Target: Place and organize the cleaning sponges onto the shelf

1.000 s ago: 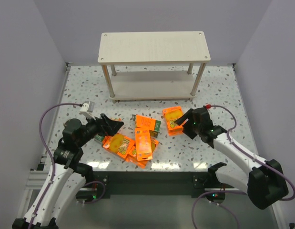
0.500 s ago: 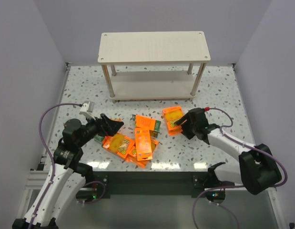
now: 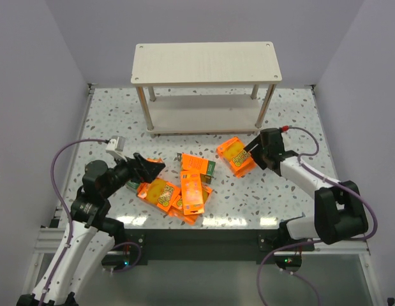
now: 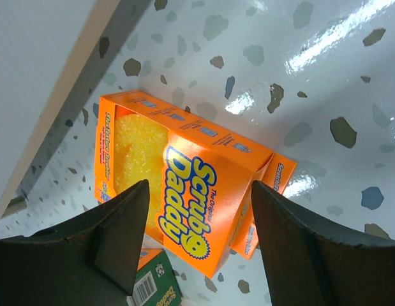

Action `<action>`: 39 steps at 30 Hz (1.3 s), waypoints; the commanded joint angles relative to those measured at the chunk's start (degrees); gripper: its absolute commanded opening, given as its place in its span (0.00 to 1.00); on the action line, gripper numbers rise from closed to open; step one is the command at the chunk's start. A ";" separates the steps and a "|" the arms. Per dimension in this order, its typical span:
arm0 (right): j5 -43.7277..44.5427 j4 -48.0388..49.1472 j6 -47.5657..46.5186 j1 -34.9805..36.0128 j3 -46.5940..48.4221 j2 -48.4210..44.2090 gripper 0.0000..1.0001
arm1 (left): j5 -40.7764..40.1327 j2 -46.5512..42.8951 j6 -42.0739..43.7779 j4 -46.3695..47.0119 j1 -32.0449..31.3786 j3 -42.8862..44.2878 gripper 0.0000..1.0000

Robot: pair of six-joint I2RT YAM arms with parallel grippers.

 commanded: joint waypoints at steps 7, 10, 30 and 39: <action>-8.02 -4.54 -9.13 -0.69 2.36 0.18 0.75 | 0.34 0.08 -0.99 2.12 -0.33 -0.88 1.00; -9.78 -4.28 -7.38 -0.26 0.17 -0.61 0.78 | 0.95 1.14 -1.25 3.53 -0.25 -1.15 1.00; -6.62 3.18 2.90 0.36 -1.76 3.70 0.58 | 0.08 -1.32 -1.26 0.02 -0.25 -0.36 1.00; -6.70 4.68 3.88 0.36 -5.64 2.73 0.03 | -0.01 -1.59 -1.08 -0.16 -0.25 -0.53 1.00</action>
